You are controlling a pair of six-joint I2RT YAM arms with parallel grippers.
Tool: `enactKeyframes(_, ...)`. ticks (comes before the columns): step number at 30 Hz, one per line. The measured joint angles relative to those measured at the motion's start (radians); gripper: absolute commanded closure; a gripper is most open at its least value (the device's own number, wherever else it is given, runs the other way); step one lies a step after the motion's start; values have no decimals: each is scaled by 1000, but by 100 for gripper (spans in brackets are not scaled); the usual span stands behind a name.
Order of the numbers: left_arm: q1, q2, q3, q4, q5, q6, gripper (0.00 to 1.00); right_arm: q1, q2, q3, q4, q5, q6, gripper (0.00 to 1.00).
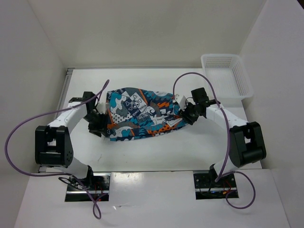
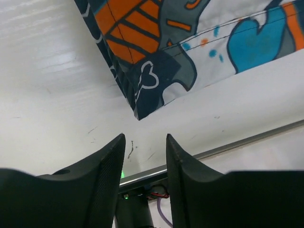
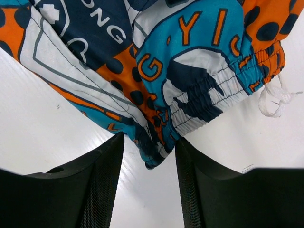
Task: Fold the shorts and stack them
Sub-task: Fold the shorts
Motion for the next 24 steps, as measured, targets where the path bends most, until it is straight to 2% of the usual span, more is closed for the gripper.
enactKeyframes(1, 8, 0, 6, -6, 21, -4, 47, 0, 0, 1, 0, 3, 5, 47)
enactKeyframes(3, 30, 12, 34, -9, 57, -3, 43, 0, -1, 2, 0, -4, 18, 47)
enactKeyframes(9, 50, 185, 181, 60, 140, -2, 43, 0, -1, 18, 0, -51, 89, 45)
enactKeyframes(13, 50, 299, 194, 94, 151, -2, 48, 0, -1, 19, 3, -63, 113, 45)
enactKeyframes(16, 50, 343, 194, 91, 152, -4, 55, 0, -1, 19, 7, -64, 121, 45)
enactKeyframes(17, 50, 350, 194, 88, 153, -3, 59, 0, 0, 19, 9, -64, 124, 48)
enactKeyframes(18, 50, 354, 194, 84, 156, -3, 71, 0, 0, 19, 12, -64, 127, 52)
enactKeyframes(19, 50, 357, 194, 79, 161, -3, 79, 0, 1, 19, 18, -64, 132, 56)
enactKeyframes(20, 50, 359, 195, 76, 167, -4, 86, 0, 3, 19, 26, -63, 135, 68)
enactKeyframes(22, 50, 368, 199, 70, 182, -3, 97, 0, 9, 18, 55, -53, 146, 79)
enactKeyframes(23, 50, 373, 206, 65, 189, -3, 98, 0, 13, 18, 70, -46, 153, 88)
enactKeyframes(24, 50, 376, 216, 62, 196, -3, 99, 0, 18, 18, 85, -39, 157, 91)
